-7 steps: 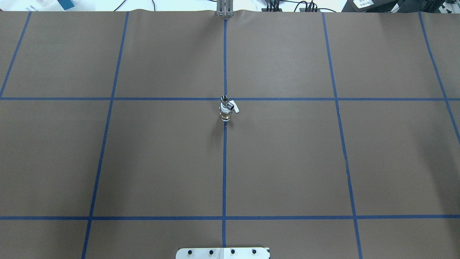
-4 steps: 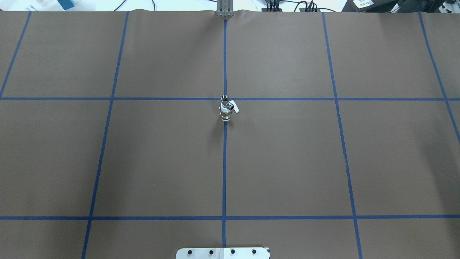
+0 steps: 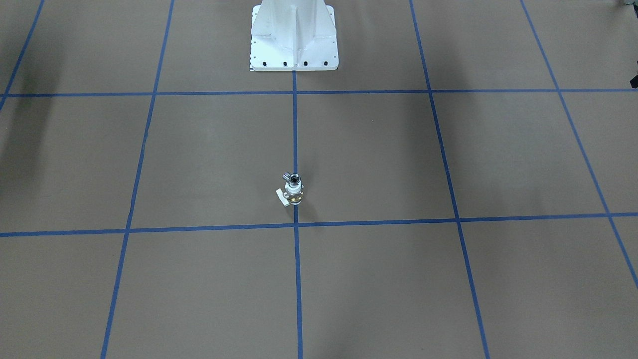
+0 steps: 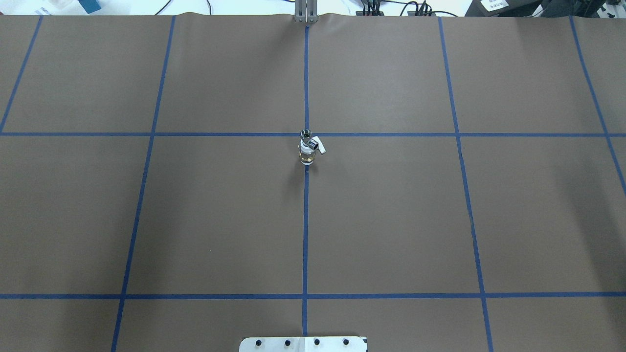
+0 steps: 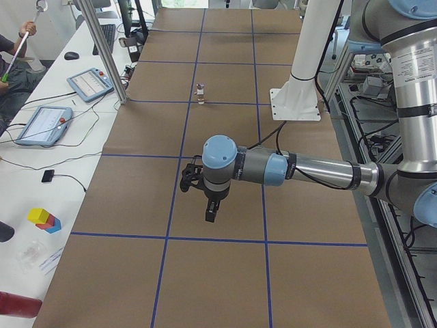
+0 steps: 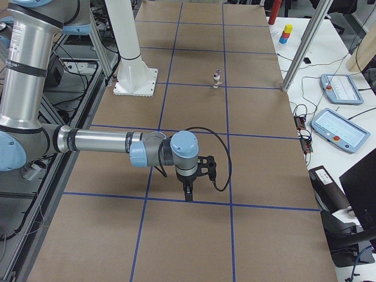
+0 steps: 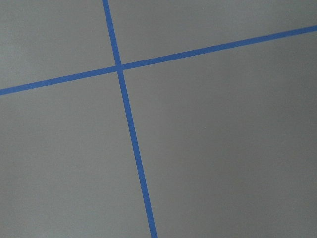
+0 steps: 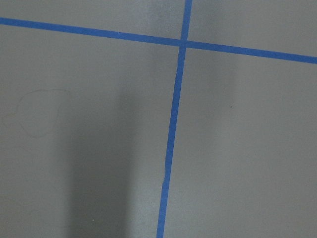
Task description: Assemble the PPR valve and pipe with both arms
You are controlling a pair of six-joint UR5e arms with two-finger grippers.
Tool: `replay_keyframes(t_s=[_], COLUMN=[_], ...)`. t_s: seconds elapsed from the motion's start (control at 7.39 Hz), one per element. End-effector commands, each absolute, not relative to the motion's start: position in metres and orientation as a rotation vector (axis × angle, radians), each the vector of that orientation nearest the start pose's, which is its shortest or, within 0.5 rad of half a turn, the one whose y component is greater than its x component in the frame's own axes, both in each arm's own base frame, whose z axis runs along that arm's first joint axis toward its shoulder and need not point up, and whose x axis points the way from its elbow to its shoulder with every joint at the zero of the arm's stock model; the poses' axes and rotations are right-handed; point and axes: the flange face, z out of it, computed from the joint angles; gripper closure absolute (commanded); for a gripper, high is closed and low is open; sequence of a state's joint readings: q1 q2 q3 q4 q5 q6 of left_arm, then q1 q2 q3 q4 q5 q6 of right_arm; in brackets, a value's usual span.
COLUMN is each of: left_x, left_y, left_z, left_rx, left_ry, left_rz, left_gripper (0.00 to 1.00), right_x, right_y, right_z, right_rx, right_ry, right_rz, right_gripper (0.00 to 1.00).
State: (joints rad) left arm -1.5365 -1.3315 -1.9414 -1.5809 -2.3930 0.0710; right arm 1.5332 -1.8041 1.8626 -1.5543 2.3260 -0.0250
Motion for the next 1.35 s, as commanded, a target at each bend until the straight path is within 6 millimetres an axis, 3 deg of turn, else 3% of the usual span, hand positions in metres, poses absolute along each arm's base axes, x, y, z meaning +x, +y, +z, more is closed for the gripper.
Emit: replay_keyframes(t_s=[0.0,0.27,1.22], left_x=[-0.046,-0.047,-0.048], left_y=[-0.398,-0.398,-0.398], left_z=[0.582,0.58,0.576], left_rx=[0.14,0.144,0.149], left_ry=[0.819,0.819,0.816], left_rz=[0.155,0.152,0.146], left_gripper=[0.0,0.0,0.0], right_x=[0.049,0.053,0.046], right_y=[-0.405,-0.405,-0.405], right_z=[0.604,0.593,0.594], right_rx=[0.044,0.052,0.042], right_ry=[-0.751,-0.736,-0.733], right_rz=[-0.122,-0.122,-0.137], right_gripper=[0.0,0.0,0.0])
